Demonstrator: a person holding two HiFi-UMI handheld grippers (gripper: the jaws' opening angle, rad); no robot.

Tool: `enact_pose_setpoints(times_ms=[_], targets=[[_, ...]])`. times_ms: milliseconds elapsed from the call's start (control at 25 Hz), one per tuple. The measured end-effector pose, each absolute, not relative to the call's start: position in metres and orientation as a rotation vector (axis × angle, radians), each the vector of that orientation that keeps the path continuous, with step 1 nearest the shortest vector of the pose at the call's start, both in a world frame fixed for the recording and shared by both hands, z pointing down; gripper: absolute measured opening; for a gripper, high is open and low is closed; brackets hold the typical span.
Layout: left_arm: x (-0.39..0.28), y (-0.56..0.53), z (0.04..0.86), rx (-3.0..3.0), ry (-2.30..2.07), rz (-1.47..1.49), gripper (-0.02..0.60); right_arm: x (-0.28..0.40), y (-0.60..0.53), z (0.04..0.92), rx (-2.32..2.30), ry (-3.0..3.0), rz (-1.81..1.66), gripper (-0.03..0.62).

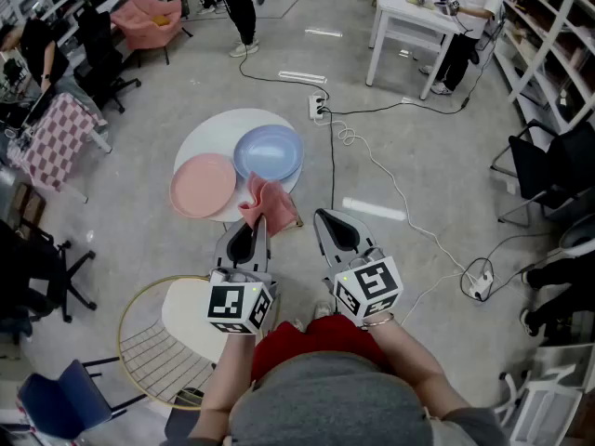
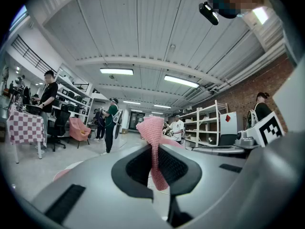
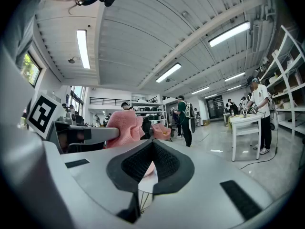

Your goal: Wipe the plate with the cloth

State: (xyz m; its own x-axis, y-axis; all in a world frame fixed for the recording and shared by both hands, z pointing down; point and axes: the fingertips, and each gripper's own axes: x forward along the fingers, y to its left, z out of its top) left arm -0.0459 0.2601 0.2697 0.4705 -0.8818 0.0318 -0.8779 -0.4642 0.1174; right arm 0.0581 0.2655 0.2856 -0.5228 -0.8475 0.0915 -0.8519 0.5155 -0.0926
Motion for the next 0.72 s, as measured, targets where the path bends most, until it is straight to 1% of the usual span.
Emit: enact_pose_setpoints(times_ms=[360, 720], targets=[[-0.040, 0.248, 0.274, 2.583, -1.570, -0.042, 0.032, 0.070, 0.252, 0.291, 1.528, -2.721, 0.228, 0.028], [-0.023, 0.229, 0.281, 2.563, -1.613, -0.008, 0.032, 0.102, 0.231, 0.299, 1.536, -2.744, 0.302, 0.029]])
